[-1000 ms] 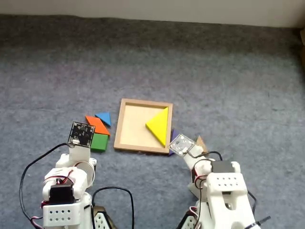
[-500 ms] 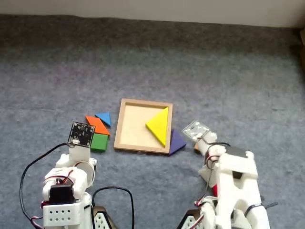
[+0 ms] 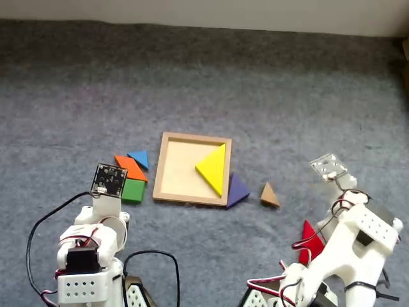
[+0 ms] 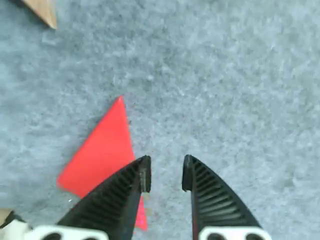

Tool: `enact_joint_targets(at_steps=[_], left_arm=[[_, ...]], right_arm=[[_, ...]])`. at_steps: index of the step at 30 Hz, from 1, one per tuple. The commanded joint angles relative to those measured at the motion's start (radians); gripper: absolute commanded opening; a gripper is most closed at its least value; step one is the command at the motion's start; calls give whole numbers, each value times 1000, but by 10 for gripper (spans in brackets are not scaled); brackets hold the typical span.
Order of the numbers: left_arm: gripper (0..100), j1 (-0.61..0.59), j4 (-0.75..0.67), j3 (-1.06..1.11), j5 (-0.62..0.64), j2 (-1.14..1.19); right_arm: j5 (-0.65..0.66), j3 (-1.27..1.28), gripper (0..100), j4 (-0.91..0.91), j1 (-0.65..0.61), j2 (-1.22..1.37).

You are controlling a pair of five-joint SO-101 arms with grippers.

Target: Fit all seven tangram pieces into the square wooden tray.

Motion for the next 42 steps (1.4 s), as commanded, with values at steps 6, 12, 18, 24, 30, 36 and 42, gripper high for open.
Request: enact_joint_targets(at_steps=[6, 12, 18, 24, 30, 36, 42], left_arm=[[6, -2, 8, 19, -8, -21], [6, -2, 8, 19, -8, -21], [6, -2, 8, 19, -8, -21], [6, -2, 8, 19, -8, -21], [6, -2, 8, 19, -8, -21], [6, -2, 8, 19, -8, -21], [6, -2, 8, 19, -8, -21]], right_arm=[[-32, -150, 232, 387, 19, -7], [74, -145, 232, 403, 93, 2], [235, -119, 235, 395, 188, 4], [250, 81, 235, 176, 191, 2], [242, 228, 235, -5, 163, 2], [3, 260, 233, -145, 5, 2], [-181, 260, 231, -159, -185, 2]])
